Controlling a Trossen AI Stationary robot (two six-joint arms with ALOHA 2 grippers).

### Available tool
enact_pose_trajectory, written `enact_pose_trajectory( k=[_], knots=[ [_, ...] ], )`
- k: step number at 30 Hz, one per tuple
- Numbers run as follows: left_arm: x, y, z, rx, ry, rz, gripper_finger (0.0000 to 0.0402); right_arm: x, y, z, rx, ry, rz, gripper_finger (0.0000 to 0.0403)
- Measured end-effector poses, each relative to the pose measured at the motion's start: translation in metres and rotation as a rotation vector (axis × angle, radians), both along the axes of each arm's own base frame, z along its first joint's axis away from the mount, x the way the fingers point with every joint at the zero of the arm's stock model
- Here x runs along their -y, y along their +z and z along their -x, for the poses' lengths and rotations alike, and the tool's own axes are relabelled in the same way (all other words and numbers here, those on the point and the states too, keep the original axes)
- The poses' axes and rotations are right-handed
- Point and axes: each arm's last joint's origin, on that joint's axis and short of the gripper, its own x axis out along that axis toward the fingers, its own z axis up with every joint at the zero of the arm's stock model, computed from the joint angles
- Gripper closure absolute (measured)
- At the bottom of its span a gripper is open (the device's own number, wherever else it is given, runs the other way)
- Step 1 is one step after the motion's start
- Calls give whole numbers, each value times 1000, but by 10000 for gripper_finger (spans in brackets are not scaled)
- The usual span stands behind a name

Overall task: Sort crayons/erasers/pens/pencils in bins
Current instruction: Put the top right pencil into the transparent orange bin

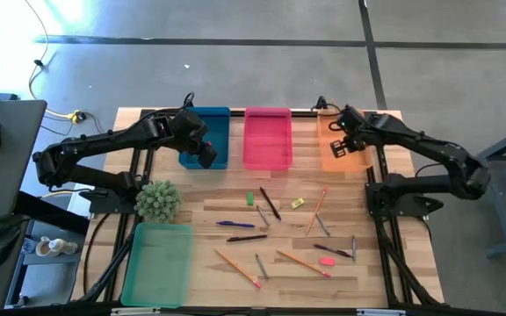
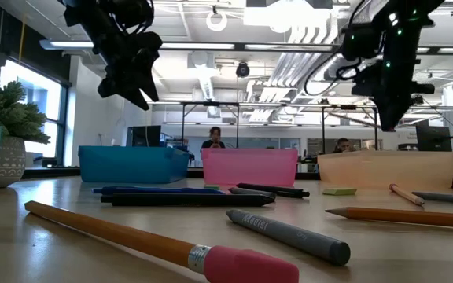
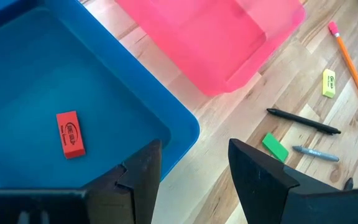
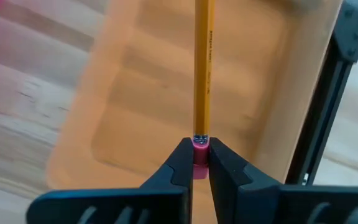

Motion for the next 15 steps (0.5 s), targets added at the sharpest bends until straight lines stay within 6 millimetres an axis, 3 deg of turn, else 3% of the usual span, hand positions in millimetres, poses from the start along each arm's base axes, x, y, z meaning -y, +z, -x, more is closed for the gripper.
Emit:
enact_pose_trajectory(
  k=[15],
  knots=[
    [0, 0, 0, 0, 0, 0, 229, 21, -38, -3, -190, 70, -231, 389]
  ],
)
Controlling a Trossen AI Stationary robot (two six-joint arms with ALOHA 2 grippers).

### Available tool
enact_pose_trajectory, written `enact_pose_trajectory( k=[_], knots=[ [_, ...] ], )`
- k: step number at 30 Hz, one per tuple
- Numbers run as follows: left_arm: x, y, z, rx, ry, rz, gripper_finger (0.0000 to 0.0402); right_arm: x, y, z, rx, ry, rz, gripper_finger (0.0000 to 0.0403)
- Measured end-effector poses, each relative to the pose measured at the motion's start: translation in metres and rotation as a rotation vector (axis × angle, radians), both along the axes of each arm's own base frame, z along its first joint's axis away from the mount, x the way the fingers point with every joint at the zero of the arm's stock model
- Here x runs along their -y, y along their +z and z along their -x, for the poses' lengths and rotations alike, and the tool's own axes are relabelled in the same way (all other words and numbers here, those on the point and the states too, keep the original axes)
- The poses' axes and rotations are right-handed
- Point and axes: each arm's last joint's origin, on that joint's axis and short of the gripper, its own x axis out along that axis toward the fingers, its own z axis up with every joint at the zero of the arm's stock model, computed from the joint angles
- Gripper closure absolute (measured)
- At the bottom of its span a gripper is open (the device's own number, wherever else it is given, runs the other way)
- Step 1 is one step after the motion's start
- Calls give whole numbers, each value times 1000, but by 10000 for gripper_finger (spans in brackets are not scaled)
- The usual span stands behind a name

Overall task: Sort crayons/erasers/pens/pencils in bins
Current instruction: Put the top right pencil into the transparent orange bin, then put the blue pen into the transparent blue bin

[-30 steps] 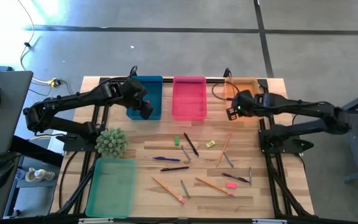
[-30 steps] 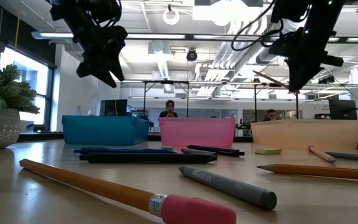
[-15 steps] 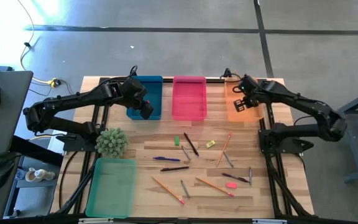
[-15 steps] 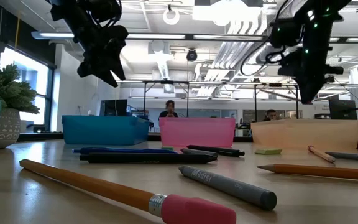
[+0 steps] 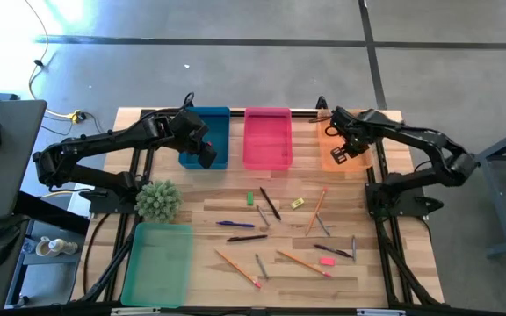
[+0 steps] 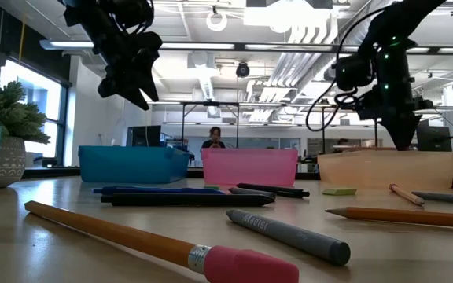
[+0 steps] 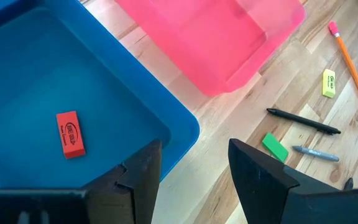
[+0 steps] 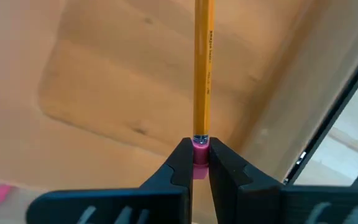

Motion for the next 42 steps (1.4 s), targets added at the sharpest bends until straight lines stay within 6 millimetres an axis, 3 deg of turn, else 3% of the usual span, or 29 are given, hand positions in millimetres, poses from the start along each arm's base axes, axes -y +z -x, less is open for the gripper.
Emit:
enact_pose_trajectory(
  k=[12, 22, 32, 42],
  knots=[
    [0, 0, 0, 1, 1, 1, 229, 10, -32, -10, -118, 21, -133, 389],
    [0, 0, 0, 0, 1, 1, 229, 13, -47, -14, -167, 21, -182, 378],
    [0, 0, 0, 10, 29, 20, 229, 13, -46, -13, -179, 41, -180, 293],
    [1, -1, 1, 2, 13, 25, 229, 4, -12, -6, -25, 3, -45, 286]
  ],
)
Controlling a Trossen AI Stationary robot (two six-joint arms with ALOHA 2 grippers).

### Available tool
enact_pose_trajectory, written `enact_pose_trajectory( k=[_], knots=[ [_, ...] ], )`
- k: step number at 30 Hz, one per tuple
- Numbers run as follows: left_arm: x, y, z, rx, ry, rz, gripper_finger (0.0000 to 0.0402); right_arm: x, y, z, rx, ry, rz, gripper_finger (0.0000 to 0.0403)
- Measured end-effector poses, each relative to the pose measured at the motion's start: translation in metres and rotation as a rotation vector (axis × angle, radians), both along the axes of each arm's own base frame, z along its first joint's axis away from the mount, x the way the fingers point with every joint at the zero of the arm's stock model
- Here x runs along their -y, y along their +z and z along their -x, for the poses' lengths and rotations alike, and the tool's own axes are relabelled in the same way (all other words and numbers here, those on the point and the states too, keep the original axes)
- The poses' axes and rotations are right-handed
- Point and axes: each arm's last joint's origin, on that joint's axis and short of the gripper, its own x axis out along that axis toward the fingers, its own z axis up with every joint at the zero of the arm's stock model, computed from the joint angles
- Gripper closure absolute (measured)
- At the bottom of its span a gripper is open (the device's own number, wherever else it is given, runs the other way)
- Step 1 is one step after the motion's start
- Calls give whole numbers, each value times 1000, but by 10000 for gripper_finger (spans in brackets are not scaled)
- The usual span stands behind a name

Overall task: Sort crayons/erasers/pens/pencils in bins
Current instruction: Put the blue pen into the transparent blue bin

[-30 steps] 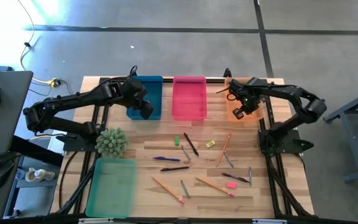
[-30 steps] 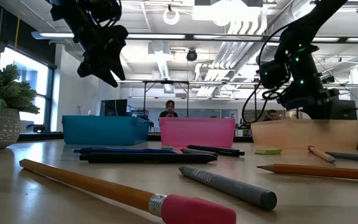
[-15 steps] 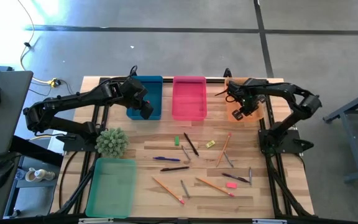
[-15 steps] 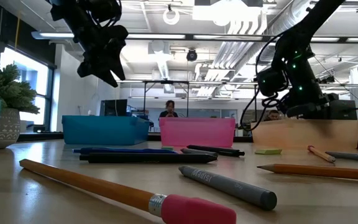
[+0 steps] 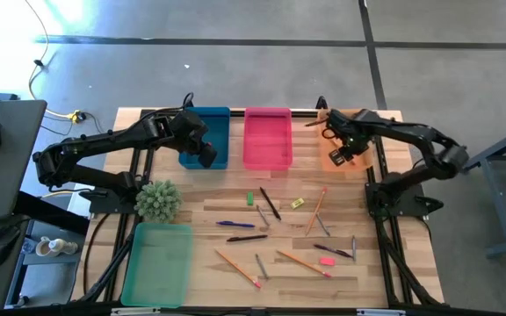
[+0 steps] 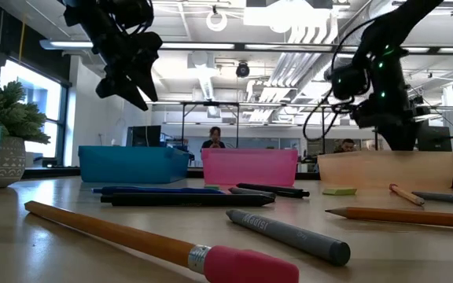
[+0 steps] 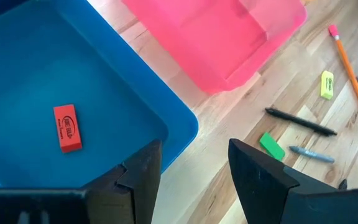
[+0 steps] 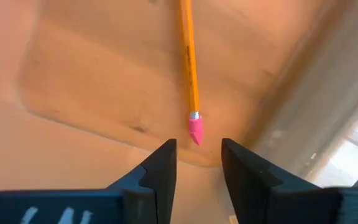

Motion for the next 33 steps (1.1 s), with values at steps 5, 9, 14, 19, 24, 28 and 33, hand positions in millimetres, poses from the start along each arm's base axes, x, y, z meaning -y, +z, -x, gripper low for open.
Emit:
enact_pose_trajectory(
  k=[5, 9, 14, 19, 24, 28, 33],
  knots=[
    [1, 0, -1, 4, -43, -1, 213, -13, 22, 4, 153, -42, 38, 286],
    [9, 0, -6, 6, -171, -24, 195, -26, 36, 5, 255, -77, 59, 285],
    [28, 5, -17, 4, -345, -88, 191, -43, 47, 3, 334, -99, 88, 285],
    [50, 24, -31, 44, -502, -172, 197, -57, 52, -3, 384, -109, 93, 285],
    [69, 33, -37, 35, -530, -180, 203, -69, 53, -9, 404, -124, 78, 285],
    [82, 32, -37, 16, -472, -131, 209, -78, 53, -17, 444, -149, 70, 285],
    [98, 31, -38, 13, -493, -92, 217, -91, 56, -29, 522, -147, 60, 285]
  ],
)
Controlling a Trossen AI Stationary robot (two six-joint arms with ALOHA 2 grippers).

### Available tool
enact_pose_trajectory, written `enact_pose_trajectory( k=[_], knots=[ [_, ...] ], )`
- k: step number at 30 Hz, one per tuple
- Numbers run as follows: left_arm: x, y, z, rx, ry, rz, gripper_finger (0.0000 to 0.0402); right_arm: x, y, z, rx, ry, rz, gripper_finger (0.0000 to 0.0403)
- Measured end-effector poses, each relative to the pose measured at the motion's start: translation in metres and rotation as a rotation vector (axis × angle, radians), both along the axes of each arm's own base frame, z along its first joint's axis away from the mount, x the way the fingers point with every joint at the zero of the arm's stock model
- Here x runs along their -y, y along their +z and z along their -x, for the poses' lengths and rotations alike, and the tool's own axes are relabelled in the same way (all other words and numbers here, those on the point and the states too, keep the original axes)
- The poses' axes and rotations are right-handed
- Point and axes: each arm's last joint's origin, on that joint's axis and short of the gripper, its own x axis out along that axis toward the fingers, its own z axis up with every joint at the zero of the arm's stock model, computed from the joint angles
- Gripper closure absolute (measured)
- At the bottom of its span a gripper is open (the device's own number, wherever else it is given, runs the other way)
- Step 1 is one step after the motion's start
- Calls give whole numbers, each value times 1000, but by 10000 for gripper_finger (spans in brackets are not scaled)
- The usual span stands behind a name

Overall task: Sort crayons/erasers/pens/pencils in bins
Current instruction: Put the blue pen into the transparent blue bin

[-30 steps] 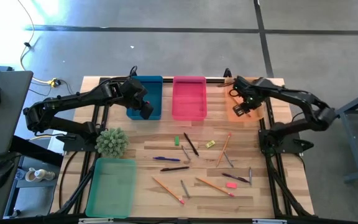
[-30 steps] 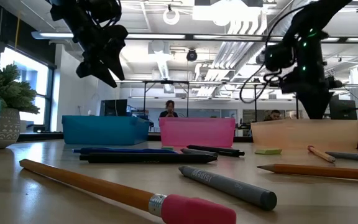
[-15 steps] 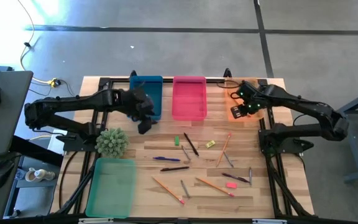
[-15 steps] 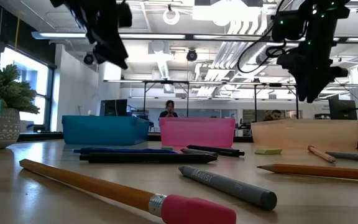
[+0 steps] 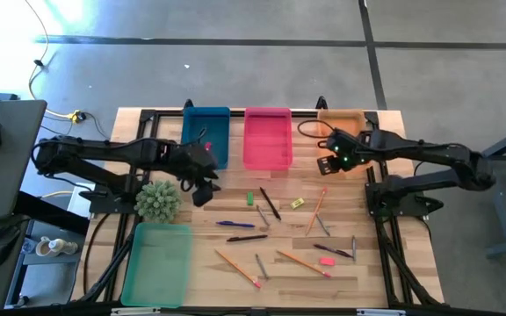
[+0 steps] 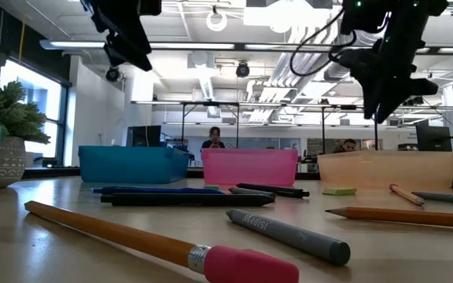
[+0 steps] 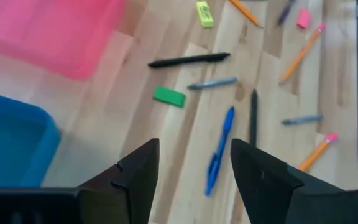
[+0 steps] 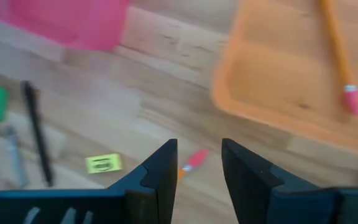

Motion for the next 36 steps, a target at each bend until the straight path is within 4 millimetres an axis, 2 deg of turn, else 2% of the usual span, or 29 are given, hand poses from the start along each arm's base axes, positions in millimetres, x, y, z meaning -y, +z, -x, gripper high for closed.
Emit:
enact_pose_trajectory(
  k=[5, 10, 23, 36],
  knots=[
    [16, 0, -2, -3, -61, -9, 225, -13, 3, -10, 77, 7, 5, 285],
    [30, -10, -11, -40, -76, -40, 227, -23, 4, -15, 108, 23, 30, 285],
    [58, -67, -53, -202, -140, -59, 227, -27, 4, -15, 89, 80, 61, 285],
    [70, -109, -75, -271, -138, -83, 227, -27, 4, -15, 77, 125, 71, 285]
  ],
)
